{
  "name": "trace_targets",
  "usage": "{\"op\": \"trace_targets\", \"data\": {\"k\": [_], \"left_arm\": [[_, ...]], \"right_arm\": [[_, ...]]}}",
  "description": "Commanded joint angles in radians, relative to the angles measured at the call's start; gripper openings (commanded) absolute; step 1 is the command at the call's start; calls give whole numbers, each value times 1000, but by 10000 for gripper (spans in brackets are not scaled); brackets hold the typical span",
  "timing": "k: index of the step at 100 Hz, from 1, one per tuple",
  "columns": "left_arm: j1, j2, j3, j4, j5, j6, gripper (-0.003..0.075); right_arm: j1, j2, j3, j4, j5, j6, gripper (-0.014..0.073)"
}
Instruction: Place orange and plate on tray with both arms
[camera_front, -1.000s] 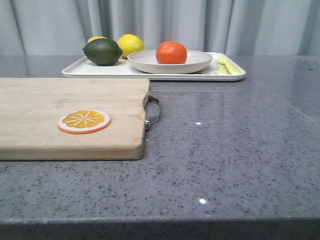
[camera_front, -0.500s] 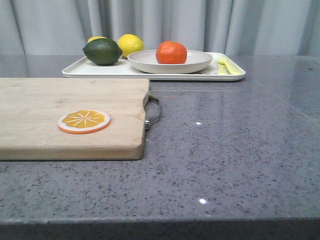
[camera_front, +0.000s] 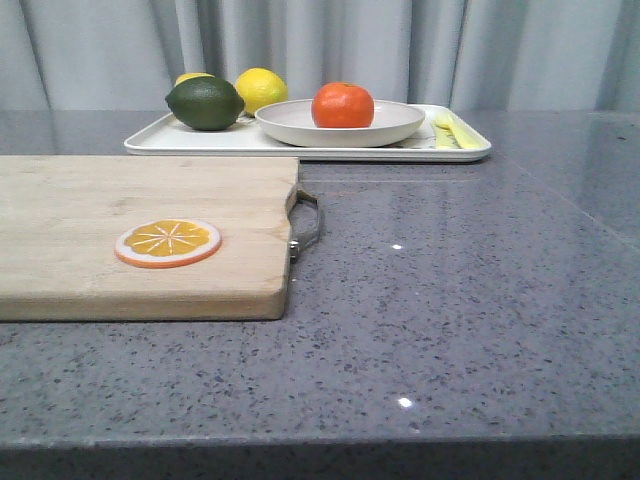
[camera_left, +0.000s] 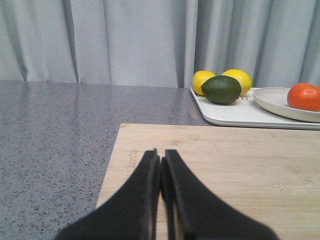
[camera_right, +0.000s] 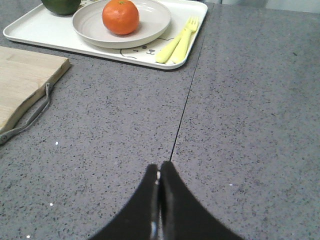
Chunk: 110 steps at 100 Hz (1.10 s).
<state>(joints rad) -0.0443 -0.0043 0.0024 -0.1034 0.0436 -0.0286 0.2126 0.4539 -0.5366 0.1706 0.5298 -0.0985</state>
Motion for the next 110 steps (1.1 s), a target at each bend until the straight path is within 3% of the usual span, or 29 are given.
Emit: {"op": "trace_targets", "data": {"k": [1,74,110], "left_arm": [[1,-34,7,-7,-65,-8,-20],[1,-34,7,-7,-65,-8,-20],[1,-34,7,-7,-65,-8,-20]], "right_arm": [[-2,7,-24,1,-70,-9,-67],[-2,-7,-17,-19,-95,-9,-67],[-28,-136,241,-33,-574,-9,-67]]}}
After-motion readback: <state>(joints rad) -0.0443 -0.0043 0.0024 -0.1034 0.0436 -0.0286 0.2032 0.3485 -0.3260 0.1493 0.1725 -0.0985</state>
